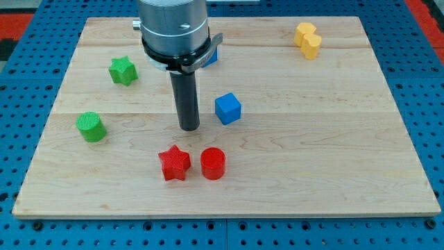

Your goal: Touch the left side of blue cube

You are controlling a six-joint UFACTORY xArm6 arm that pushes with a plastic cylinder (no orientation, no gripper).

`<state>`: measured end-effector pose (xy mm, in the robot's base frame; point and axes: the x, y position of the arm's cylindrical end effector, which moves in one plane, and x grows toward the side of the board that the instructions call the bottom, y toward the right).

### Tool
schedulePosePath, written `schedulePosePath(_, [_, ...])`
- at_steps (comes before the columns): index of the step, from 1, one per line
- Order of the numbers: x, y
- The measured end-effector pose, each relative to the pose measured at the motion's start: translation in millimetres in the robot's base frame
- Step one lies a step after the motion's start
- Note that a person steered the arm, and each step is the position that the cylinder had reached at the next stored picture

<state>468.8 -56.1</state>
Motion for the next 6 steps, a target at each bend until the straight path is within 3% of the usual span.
schedulePosePath(4, [-5.2, 3.4])
schedulePosePath(6, [-21.8, -29.4])
